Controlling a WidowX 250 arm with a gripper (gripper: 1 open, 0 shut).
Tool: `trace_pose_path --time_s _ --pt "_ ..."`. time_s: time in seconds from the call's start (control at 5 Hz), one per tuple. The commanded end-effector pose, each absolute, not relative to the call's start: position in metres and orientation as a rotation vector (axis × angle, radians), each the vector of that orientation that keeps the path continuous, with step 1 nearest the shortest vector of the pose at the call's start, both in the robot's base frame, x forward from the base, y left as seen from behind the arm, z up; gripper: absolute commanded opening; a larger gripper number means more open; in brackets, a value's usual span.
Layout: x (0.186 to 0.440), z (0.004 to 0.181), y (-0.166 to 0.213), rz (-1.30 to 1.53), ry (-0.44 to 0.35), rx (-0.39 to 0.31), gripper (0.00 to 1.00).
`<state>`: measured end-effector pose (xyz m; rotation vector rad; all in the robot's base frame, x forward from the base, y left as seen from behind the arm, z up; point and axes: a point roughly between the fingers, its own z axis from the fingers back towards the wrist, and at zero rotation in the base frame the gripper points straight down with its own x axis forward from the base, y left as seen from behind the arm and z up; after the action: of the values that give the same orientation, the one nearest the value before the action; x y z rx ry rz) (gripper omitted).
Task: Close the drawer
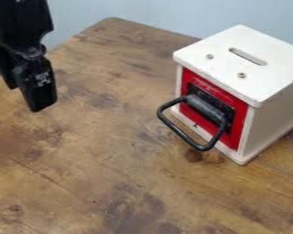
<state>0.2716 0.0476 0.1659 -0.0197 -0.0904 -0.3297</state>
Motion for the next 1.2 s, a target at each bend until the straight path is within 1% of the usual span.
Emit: trace_pose_path --time_s 0.0,0.2,0.4,0.8,1.0 --pt "0.282 0.174 0.048 -0.336 -0.152 -0.004 1.00" --pt "0.295 0.166 0.046 -0.339 -0.149 -0.005 1.00" --pt "0.306 0.167 0.043 -0.351 -0.157 0.001 1.00" --pt "0.303 0.179 0.047 -0.325 -0.150 -0.002 1.00" --pt "0.290 0.187 0.049 -0.258 -0.164 0.017 1.00"
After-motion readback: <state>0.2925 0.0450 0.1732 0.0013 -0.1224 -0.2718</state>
